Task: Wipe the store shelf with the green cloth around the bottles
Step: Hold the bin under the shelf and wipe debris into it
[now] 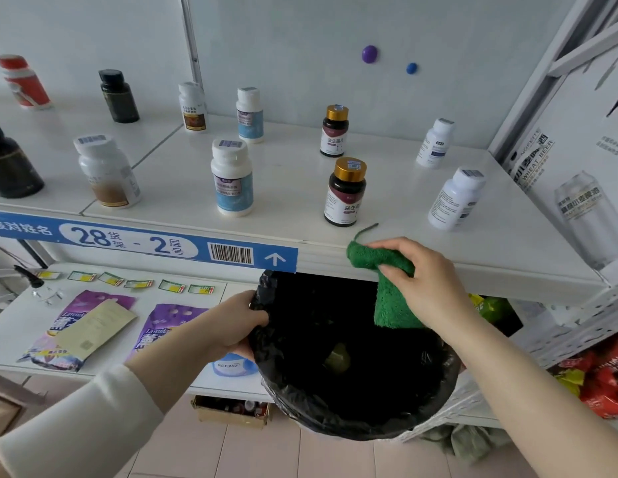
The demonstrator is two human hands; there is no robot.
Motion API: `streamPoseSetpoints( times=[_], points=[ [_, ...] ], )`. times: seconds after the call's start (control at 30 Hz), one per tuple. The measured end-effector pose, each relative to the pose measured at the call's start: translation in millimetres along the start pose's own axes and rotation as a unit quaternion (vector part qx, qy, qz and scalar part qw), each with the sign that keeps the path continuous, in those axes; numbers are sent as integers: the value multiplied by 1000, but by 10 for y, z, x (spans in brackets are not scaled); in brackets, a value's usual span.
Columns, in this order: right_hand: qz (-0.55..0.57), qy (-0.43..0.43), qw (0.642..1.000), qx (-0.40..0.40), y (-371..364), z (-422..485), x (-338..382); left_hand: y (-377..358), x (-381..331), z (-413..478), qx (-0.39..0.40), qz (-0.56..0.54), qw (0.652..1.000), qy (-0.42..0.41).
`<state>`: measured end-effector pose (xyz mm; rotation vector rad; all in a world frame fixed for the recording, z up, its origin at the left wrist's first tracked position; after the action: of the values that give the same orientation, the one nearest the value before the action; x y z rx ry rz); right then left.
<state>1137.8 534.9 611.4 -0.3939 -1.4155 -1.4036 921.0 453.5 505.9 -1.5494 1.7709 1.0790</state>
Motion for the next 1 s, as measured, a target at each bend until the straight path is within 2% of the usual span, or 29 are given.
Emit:
streamPoseSetpoints(
  times=[0.1, 0.2, 0.3, 0.33, 0.37, 0.57, 0.67, 0.87, 1.0],
  points=[
    [190, -76, 977, 52, -146, -87, 62, 48, 45, -79, 0, 3, 1000, 0],
    [365, -165, 914, 73, -301, -151, 24, 94, 106, -156, -8, 9, 1000, 1],
    [458, -296, 826, 140, -428, -190, -3, 144, 205, -229, -20, 5, 1000, 15],
    [469, -329, 805, 156, -457, -197, -14, 163, 241, -251, -26, 1, 999, 19],
    [467, -345, 798, 162, -476, -187, -32, 186, 275, -271, -30, -6, 999, 24],
    [490, -271, 814, 154, -519, 27, 185, 440, 414, -385, -50, -29, 997, 43],
    [487, -194, 843, 120, -492, 238, 468, 612, 446, -418, -69, -17, 997, 43],
    [444, -95, 890, -46, -694, 773, 856, 949, 430, -398, -63, 6, 997, 35],
    [391, -145, 894, -167, -1030, 1029, 749, 1182, 383, -323, -48, 49, 998, 17]
  ],
)
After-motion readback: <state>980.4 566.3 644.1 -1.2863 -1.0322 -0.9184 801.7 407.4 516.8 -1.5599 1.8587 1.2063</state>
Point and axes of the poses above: each hand's wrist, its own z-axis towards the middle knuckle, its own y-axis out of the back of the hand, x = y × z, the point moved 4 cm from there along z, towards the middle knuckle, and after that the axes turned 13 degrees about z, right-handed, at the moved point
